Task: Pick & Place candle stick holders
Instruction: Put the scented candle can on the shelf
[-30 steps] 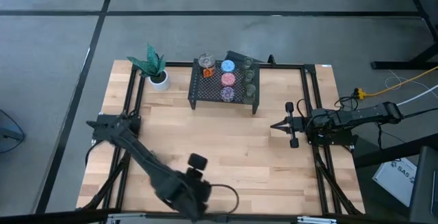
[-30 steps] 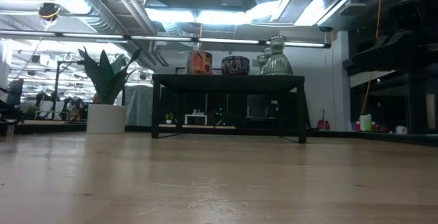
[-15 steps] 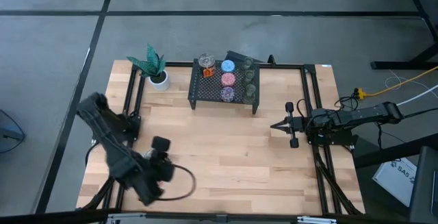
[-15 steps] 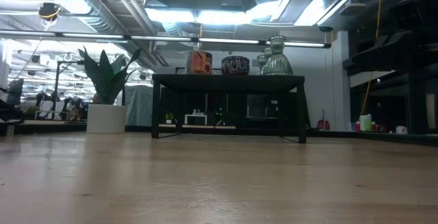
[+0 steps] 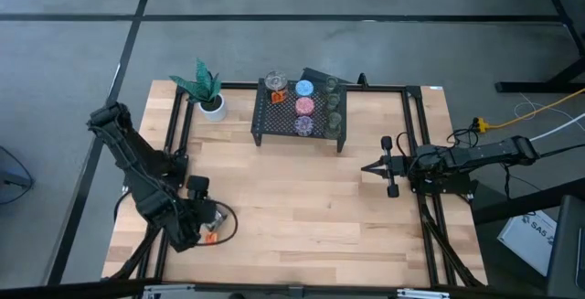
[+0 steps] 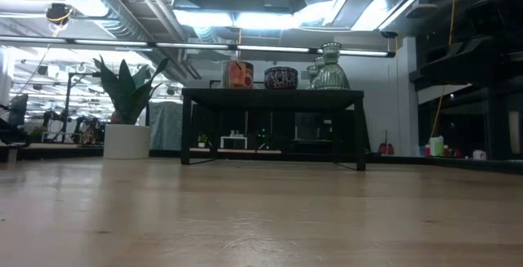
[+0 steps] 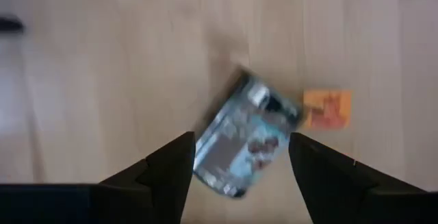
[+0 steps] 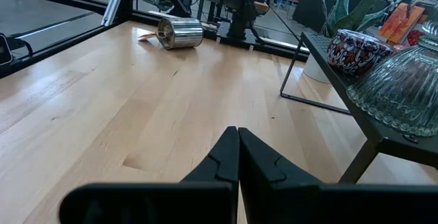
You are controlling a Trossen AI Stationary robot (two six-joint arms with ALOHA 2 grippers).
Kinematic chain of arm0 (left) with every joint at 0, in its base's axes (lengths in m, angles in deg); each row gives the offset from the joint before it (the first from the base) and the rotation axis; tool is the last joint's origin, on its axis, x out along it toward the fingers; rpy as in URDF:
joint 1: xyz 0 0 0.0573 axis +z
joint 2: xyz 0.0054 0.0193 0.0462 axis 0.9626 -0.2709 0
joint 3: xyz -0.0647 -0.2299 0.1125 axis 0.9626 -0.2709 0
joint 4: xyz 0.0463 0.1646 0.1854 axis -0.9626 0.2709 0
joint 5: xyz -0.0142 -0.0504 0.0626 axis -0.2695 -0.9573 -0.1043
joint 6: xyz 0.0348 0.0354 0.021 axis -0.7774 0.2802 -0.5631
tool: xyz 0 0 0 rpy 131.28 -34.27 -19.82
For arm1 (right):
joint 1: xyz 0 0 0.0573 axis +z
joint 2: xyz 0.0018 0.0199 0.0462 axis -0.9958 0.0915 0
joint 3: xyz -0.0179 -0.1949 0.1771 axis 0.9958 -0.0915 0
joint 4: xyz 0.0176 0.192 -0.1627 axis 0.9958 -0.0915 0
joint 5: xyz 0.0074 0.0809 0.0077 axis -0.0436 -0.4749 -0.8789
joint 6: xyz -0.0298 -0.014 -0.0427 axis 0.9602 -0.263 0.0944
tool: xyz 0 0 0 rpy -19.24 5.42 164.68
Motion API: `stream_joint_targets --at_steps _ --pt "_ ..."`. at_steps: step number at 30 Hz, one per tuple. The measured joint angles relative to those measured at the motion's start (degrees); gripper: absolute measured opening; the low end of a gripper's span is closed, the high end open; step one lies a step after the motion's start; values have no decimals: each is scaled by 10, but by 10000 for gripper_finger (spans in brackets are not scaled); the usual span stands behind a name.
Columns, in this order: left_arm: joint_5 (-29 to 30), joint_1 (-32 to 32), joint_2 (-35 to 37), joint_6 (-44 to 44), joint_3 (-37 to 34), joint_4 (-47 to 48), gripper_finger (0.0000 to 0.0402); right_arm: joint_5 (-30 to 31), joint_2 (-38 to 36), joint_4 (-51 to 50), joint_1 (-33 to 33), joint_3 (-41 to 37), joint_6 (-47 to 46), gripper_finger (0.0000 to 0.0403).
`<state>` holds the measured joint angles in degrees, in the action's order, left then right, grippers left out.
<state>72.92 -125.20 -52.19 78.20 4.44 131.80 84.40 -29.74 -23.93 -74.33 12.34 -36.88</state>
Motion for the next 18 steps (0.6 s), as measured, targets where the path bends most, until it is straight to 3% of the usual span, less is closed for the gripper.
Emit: stream_joint_targets --at_steps 3,18 --pt "-22 0 -3 10 -19 -2 232 0 0 0 0 0 0 3" --pt "-18 0 -3 2 -35 17 229 0 0 0 0 0 0 3"
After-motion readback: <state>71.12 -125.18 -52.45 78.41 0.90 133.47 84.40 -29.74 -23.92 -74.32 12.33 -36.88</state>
